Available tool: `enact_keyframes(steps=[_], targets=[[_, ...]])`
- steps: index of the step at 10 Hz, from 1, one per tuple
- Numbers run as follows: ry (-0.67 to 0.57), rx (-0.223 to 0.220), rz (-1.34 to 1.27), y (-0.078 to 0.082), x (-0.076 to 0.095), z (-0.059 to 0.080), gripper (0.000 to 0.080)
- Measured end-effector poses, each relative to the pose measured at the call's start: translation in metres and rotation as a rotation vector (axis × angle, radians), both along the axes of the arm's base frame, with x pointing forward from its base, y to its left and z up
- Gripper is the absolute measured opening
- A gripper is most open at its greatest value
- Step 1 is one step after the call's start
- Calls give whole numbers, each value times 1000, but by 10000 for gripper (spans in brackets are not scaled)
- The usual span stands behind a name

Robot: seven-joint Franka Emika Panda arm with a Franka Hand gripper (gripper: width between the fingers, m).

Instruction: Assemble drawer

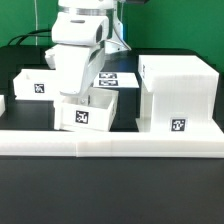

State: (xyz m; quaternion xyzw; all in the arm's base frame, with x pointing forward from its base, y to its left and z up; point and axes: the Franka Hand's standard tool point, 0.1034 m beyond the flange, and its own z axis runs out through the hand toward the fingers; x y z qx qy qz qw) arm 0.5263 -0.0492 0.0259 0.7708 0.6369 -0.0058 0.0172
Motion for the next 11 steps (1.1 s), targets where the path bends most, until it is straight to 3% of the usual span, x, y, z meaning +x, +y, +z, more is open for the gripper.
enact_keyframes(steps=[7, 10, 11], targets=[[-10, -3, 38, 0, -3, -12, 44], [-4, 7, 62, 10, -4, -15, 44], [-4, 7, 53, 3, -5, -15, 44]])
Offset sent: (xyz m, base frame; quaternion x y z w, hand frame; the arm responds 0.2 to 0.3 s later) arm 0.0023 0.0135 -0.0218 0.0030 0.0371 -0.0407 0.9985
